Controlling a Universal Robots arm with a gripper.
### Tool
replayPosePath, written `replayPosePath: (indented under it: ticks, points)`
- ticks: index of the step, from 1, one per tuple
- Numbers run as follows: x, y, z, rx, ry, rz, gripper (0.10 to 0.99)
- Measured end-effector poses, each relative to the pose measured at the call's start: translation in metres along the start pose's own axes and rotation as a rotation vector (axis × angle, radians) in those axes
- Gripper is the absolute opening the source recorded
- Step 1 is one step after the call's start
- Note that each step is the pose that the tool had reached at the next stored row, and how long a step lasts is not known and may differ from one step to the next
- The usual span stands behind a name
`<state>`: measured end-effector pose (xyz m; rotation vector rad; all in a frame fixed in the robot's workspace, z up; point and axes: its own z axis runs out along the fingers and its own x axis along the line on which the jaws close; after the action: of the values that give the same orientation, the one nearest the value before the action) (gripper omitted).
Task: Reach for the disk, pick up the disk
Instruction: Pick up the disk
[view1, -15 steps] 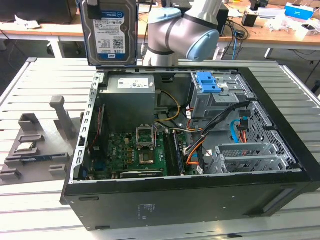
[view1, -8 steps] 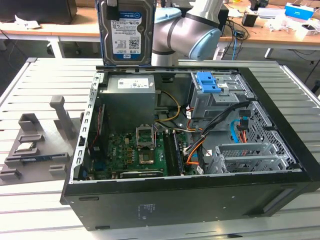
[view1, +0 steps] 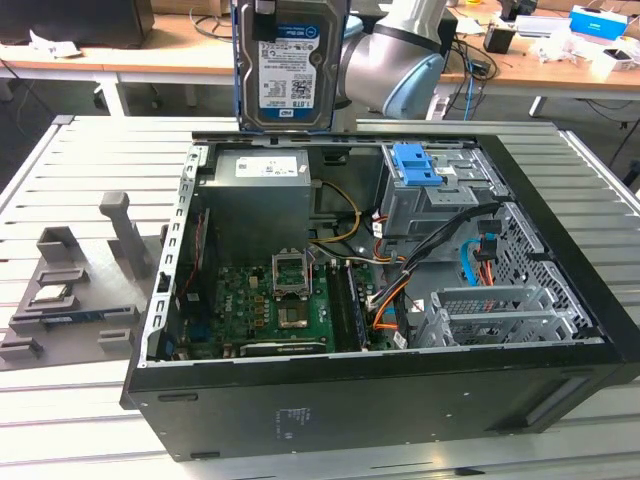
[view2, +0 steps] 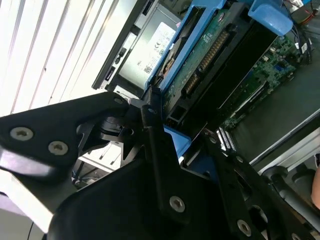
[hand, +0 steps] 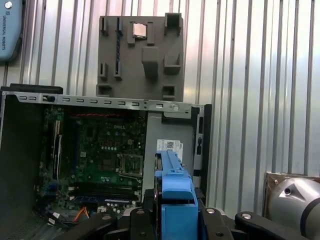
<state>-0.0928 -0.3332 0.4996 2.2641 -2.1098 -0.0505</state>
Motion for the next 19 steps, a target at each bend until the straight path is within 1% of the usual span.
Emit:
replayPosePath:
  ticks: [1, 2, 5, 11, 14, 19]
  points:
    - [0.0004, -0.0059, -0.0004, 0.000, 0.0004, 0.000, 0.369]
    - [0.0006, -0.0102, -0.0006, 0.000, 0.0005, 0.000, 0.369]
    - [0.0012, -0.0191, -0.0012, -0.001, 0.0011, 0.000, 0.369]
    - [0.0021, -0.0203, -0.0011, -0.001, 0.0009, 0.000, 0.369]
    - [0.0058, -0.0199, -0.0011, -0.001, 0.0010, 0.000, 0.369]
    - [0.0147, -0.0193, -0.0009, -0.001, 0.0010, 0.000, 0.369]
